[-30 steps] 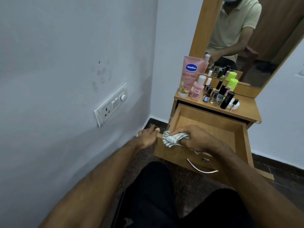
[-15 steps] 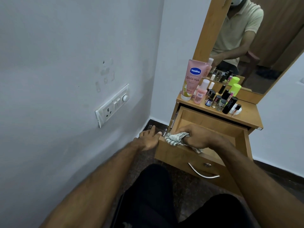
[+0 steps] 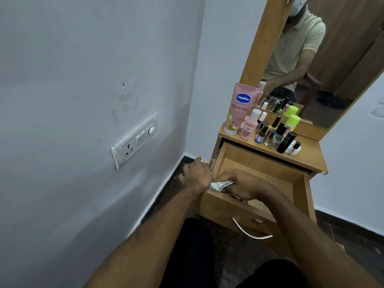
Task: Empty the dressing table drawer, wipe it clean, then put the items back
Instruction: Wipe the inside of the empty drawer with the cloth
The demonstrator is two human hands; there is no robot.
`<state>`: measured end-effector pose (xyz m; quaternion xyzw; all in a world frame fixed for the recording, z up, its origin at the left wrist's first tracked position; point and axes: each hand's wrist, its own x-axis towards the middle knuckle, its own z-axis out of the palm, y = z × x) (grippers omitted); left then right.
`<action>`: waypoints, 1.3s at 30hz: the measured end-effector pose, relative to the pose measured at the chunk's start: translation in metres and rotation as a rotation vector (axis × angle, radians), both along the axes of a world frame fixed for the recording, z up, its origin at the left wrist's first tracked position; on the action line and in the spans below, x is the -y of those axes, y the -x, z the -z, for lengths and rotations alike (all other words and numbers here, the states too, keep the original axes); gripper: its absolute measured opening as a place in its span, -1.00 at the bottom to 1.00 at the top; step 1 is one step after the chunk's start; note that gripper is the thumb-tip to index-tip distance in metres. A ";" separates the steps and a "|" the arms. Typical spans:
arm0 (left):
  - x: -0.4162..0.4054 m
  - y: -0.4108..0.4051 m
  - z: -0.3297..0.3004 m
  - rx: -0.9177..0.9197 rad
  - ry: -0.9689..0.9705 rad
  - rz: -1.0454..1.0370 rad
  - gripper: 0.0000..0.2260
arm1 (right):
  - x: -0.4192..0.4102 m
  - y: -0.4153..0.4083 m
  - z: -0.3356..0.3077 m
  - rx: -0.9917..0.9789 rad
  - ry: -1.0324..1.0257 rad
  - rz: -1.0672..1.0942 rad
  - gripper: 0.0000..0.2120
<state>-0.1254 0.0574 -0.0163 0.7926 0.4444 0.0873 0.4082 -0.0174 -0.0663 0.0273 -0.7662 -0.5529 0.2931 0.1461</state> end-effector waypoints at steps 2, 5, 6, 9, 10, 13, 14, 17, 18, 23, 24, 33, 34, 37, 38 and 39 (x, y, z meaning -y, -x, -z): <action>0.000 0.000 0.003 0.021 0.002 -0.033 -0.55 | -0.003 -0.002 0.007 0.068 -0.060 -0.019 -0.60; -0.001 0.000 0.006 -0.011 -0.026 0.005 -0.52 | -0.011 -0.005 0.019 0.220 -0.123 0.044 -0.57; -0.002 0.000 0.005 -0.030 -0.033 0.028 -0.52 | -0.015 -0.007 0.020 0.254 -0.135 0.090 -0.56; -0.003 -0.003 0.007 -0.113 -0.080 0.118 -0.51 | -0.023 -0.016 0.020 0.272 -0.140 0.184 -0.55; -0.004 -0.004 0.007 -0.142 -0.099 0.145 -0.51 | -0.025 -0.017 0.020 0.268 -0.118 0.186 -0.55; -0.005 -0.005 0.008 -0.203 -0.113 0.189 -0.51 | -0.024 -0.016 0.017 0.267 -0.033 0.089 -0.57; -0.005 -0.006 0.008 -0.211 -0.110 0.194 -0.51 | -0.022 -0.015 0.016 0.258 -0.011 0.047 -0.60; -0.006 -0.005 0.010 -0.203 -0.108 0.189 -0.52 | -0.017 -0.014 0.017 0.262 0.040 -0.005 -0.70; -0.006 -0.005 0.011 -0.196 -0.111 0.191 -0.53 | -0.018 -0.013 0.019 0.299 0.041 0.006 -0.69; -0.007 -0.004 0.013 -0.201 -0.120 0.259 -0.52 | -0.038 -0.028 0.019 0.436 0.004 0.174 -0.58; -0.008 -0.005 0.012 -0.199 -0.119 0.268 -0.53 | -0.044 -0.034 0.017 0.428 0.024 0.206 -0.56; -0.014 -0.007 0.017 -0.168 -0.076 0.405 -0.57 | -0.036 -0.038 0.026 0.320 0.030 0.153 -0.46; -0.014 -0.008 0.018 -0.177 -0.078 0.408 -0.57 | -0.036 -0.039 0.029 0.332 0.027 0.157 -0.47; -0.015 -0.009 0.019 -0.215 -0.084 0.420 -0.56 | -0.046 -0.044 0.029 0.364 0.020 0.227 -0.44; -0.016 -0.009 0.020 -0.222 -0.079 0.422 -0.55 | -0.052 -0.047 0.028 0.367 0.027 0.256 -0.41; -0.017 -0.009 0.021 -0.224 -0.073 0.423 -0.55 | -0.058 -0.050 0.025 0.361 0.036 0.288 -0.38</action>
